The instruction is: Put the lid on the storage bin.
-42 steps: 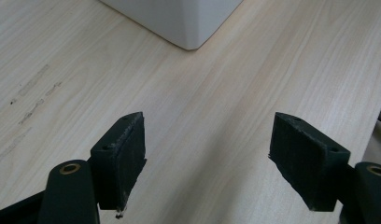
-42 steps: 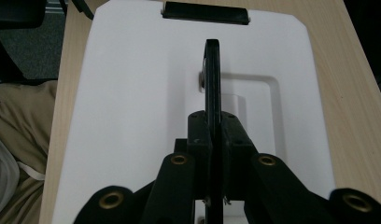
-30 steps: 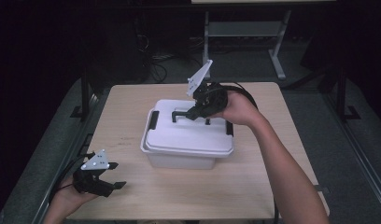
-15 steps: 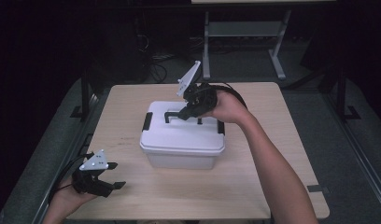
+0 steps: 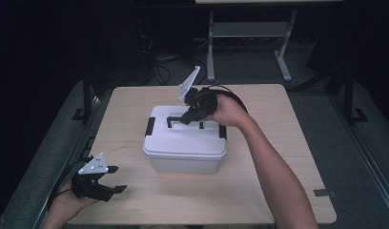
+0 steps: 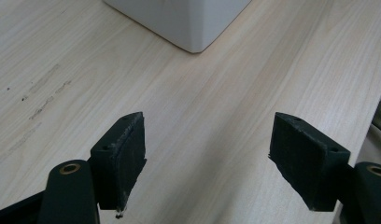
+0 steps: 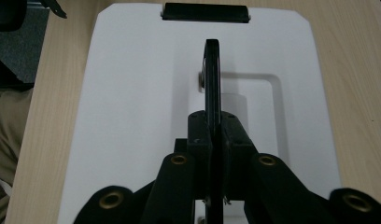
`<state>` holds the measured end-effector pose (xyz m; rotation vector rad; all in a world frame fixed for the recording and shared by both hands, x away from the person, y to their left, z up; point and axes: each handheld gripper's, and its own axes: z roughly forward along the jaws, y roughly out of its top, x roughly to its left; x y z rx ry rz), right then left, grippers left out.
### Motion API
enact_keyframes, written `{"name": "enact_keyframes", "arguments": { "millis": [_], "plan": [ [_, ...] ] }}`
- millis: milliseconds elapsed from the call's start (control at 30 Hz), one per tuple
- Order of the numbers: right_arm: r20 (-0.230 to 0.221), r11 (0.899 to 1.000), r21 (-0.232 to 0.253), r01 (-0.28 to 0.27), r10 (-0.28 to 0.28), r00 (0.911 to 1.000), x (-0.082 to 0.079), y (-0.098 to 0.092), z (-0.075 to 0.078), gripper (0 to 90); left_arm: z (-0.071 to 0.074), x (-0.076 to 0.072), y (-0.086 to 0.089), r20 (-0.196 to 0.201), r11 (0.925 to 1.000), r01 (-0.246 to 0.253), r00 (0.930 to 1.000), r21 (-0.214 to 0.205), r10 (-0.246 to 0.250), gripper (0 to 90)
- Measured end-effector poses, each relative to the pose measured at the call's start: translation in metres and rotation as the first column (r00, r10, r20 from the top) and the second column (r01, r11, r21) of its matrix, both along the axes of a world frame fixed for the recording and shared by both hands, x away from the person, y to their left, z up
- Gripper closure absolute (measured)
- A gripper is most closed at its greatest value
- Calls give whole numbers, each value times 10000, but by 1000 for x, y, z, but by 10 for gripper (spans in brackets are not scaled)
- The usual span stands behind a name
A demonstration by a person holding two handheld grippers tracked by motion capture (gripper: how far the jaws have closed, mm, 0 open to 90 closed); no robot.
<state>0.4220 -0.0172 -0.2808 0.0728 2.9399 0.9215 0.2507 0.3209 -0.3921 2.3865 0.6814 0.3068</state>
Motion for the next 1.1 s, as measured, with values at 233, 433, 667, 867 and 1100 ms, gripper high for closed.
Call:
{"name": "enact_keyframes", "arguments": {
  "millis": [233,433,667,867,1100],
  "plan": [
    [-64,10000,24,22,-22,10000,4,1,-3,840,-2,1,-1,-76,10000,-6,10000,-2,6,264],
    [-96,10000,-53,-7,7,10000,4,4,-7,840,-1,1,-1,-78,10000,-21,10000,-6,21,264],
    [-154,10000,-24,-45,45,9999,4,4,-9,840,-2,1,-2,-94,10000,-13,10000,9,13,264],
    [-262,10000,75,-6,8,9997,7,3,-11,838,-2,1,-1,-90,10000,-53,9999,23,53,264],
    [-269,10000,67,14,-12,9996,8,3,-11,837,-2,2,-4,-103,10000,40,9999,58,-39,264]
  ]
}}
